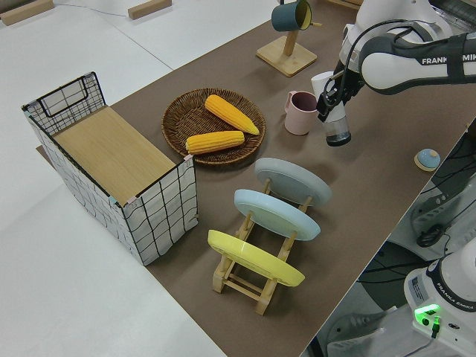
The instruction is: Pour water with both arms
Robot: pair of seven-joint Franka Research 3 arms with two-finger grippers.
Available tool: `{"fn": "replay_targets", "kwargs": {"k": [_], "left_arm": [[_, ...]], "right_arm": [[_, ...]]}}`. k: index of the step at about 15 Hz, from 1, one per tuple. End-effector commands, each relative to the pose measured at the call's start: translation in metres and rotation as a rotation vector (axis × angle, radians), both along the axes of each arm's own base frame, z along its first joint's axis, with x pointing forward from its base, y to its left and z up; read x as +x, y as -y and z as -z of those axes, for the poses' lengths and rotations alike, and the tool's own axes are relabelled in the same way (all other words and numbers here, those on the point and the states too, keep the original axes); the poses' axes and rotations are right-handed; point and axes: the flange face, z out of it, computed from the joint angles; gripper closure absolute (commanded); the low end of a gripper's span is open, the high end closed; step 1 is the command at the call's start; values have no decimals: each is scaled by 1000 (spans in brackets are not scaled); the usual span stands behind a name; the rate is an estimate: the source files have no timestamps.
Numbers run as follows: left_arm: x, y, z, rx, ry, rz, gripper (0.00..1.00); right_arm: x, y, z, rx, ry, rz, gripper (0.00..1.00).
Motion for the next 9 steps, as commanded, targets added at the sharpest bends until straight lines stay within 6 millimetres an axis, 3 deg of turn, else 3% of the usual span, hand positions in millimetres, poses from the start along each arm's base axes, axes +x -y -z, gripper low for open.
{"fn": "replay_targets", "kwargs": {"k": [1, 5, 9], "left_arm": [[1, 2, -9, -13, -17, -7, 1000], [6, 3, -13, -5, -69, -9, 1000], [4, 3, -2, 8, -130, -7, 1000]], "right_arm": [[-3, 15, -4, -17, -22, 20, 17], [-1, 2, -13, -18, 1, -1, 17], [-2, 3, -13, -17, -3, -1, 17]]}}
